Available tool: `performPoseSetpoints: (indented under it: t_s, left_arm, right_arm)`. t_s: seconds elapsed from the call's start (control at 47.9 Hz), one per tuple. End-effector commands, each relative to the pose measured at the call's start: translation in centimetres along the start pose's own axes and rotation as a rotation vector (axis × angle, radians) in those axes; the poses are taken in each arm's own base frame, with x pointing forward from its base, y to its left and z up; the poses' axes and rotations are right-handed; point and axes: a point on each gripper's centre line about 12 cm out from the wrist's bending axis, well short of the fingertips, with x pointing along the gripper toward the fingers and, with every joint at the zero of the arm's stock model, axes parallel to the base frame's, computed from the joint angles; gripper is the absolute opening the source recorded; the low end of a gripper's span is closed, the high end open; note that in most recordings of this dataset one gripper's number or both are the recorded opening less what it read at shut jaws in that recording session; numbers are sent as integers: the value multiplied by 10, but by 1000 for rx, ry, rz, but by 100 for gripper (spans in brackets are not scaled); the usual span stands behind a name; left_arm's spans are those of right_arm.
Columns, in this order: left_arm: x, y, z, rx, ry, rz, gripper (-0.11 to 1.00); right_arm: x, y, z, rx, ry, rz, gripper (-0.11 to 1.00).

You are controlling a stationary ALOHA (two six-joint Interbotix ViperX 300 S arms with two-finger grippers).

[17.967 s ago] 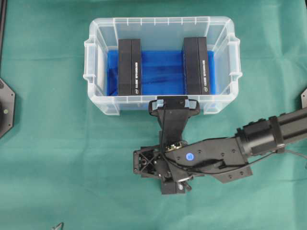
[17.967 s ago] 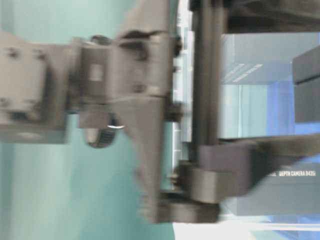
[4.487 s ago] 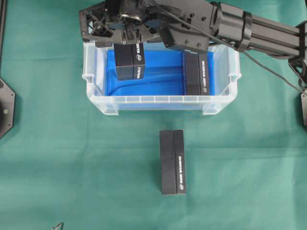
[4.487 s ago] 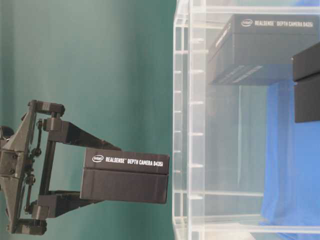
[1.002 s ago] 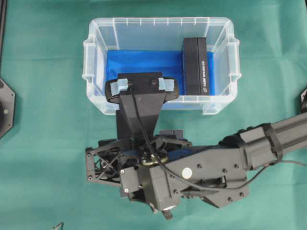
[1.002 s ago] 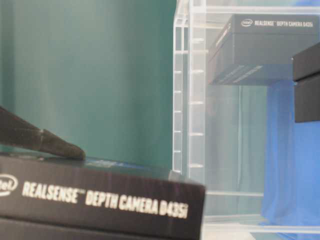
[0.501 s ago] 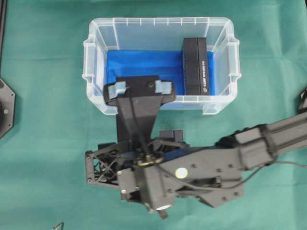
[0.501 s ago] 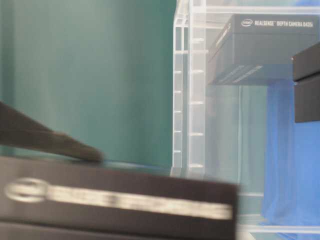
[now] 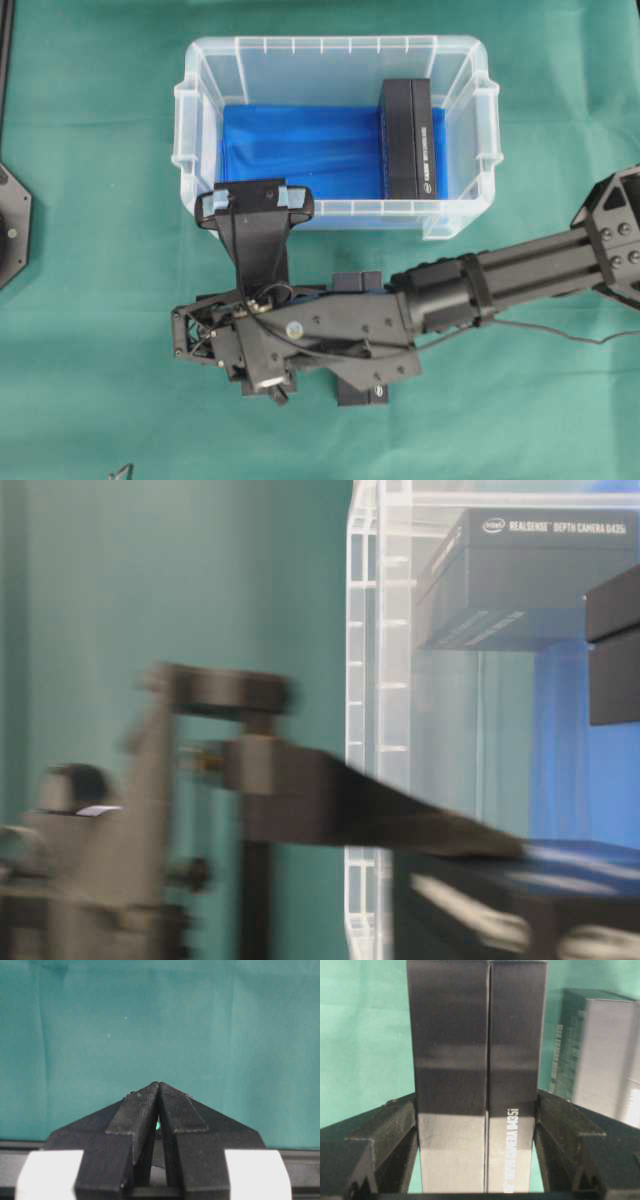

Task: Take the box out of the case with the right arm.
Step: 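Carry the held box forward over the case front wall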

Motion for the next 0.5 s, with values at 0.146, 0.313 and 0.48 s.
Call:
performPoseSetpoints:
  t_s: [0.146, 0.313, 0.48]
  left_arm:
    - [-6, 0, 5, -3, -25, 1, 0]
    - [-5, 0, 5, -2, -22, 1, 0]
    - [-5, 1, 5, -1, -22, 2, 0]
  right_arm:
    - [10, -1, -4, 37, 44, 43, 68]
    - [15, 0, -6, 37, 56, 55, 68]
    - [16, 0, -10, 38, 87, 73, 68]
